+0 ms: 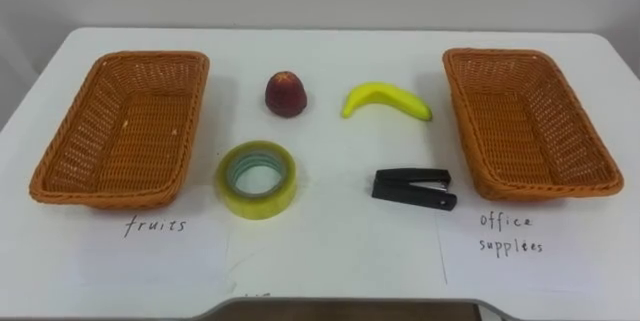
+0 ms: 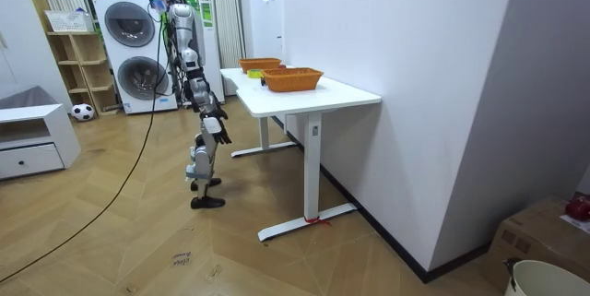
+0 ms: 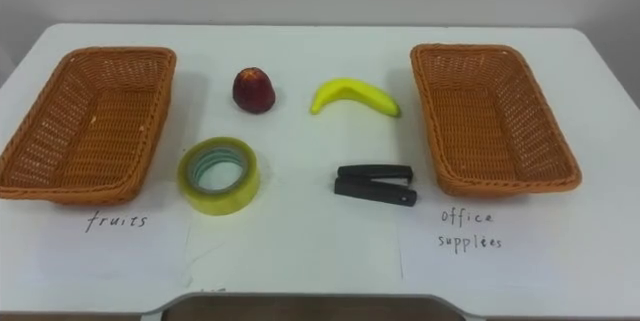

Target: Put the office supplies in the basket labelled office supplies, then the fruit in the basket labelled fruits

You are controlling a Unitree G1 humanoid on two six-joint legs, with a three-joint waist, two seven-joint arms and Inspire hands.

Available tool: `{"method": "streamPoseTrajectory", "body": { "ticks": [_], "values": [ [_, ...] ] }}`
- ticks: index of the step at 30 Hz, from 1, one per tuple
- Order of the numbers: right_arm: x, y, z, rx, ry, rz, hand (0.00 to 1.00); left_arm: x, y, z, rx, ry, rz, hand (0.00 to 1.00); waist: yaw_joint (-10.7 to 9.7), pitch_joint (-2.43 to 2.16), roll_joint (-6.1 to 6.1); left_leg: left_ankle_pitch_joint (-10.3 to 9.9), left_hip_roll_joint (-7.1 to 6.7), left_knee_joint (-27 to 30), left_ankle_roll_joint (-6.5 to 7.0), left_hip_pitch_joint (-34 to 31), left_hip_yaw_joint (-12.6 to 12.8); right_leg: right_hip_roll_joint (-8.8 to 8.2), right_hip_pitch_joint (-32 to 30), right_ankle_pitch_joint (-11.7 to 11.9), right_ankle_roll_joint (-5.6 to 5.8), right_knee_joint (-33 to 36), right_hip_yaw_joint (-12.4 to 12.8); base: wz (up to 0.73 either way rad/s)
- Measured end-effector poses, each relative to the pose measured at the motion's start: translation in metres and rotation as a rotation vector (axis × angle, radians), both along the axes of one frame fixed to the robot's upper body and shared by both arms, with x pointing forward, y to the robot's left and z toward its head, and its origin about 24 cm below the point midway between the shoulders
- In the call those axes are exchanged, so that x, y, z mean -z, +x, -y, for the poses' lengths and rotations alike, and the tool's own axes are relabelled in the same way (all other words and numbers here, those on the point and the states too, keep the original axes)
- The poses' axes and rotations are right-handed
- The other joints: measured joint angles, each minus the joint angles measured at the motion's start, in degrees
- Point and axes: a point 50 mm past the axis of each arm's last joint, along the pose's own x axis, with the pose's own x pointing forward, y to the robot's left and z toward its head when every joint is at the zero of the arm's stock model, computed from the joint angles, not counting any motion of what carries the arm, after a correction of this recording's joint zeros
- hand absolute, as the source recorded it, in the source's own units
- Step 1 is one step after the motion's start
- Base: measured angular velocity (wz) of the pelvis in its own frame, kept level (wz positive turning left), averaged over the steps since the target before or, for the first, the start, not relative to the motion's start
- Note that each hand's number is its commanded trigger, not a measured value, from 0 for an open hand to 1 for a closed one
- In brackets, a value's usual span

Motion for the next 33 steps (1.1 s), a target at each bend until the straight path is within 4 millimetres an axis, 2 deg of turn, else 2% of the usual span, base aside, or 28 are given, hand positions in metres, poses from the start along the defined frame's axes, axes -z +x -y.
{"method": "streamPoseTrajectory", "body": {
  "ticks": [4, 9, 14, 18, 21, 25, 33],
  "values": [
    [0.0, -0.009, 0.004, 0.108, -0.022, -0.03, 0.0, 0.0, -0.003, -0.002, -0.02, 0.003, -0.004, 0.0, -0.27, -0.02, -0.01, 0.0, -0.01, -0.18, 0.0, -0.04, -0.01, -0.01, -0.07, 0.0, 0.0, 0.01, -0.07, 0.0],
    [-0.002, -0.014, 0.017, 0.288, -0.084, -0.058, 0.0, 0.0, -0.012, -0.005, -0.044, 0.009, -0.023, 0.0, -2.21, -0.31, -0.06, 0.01, -0.03, 0.17, 0.01, 0.01, 0.03, -0.01, -0.03, 0.0, 0.0, 0.07, -0.01, 0.0],
    [-0.004, -0.012, 0.026, 0.372, -0.141, -0.065, 0.0, -0.001, -0.014, -0.008, -0.054, 0.016, -0.022, 0.0, -2.94, -0.3, -0.03, 0.01, 0.02, 0.02, 0.0, 0.8, 0.7, 0.02, 0.16, 0.01, -0.01, 0.23, 0.77, -0.08],
    [-0.007, -0.008, 0.034, 0.516, -0.174, -0.069, 0.0, -0.002, -0.015, -0.011, -0.062, 0.028, -0.023, 0.0, -3.46, -0.31, -0.13, -0.04, -0.04, -0.07, 0.08, 0.89, 0.75, 0.04, 0.03, 0.02, -0.02, 0.25, 1.6, -0.03],
    [-0.01, -0.002, 0.041, 0.628, -0.198, -0.065, 0.0, -0.002, -0.017, -0.012, -0.067, 0.037, -0.033, 0.0, -4.36, -0.44, -0.43, -0.04, -0.11, -0.05, 0.09, 0.94, 0.81, 0.18, 0.01, 0.01, -0.01, 0.14, 2.77, 0.0],
    [-0.016, 0.008, 0.054, 0.739, -0.249, -0.041, 0.0, -0.002, -0.023, -0.014, -0.079, 0.044, -0.045, 0.0, -5.01, -0.47, -0.52, -0.04, -0.15, -0.08, 0.1, 1.02, 1.26, 0.12, -0.05, 0.0, 0.01, 0.1, 2.93, -0.03],
    [-0.052, 0.046, 0.103, 1.032, -0.385, 0.113, 0.0, -0.005, -0.031, -0.025, -0.146, 0.082, -0.055, 0.0, -5.9, -0.4, -0.9, -0.03, -0.22, -0.63, 0.1, 0.87, 1.6, 0.21, -0.96, -0.12, 0.18, 0.06, 3.58, -0.02]
  ]
}}
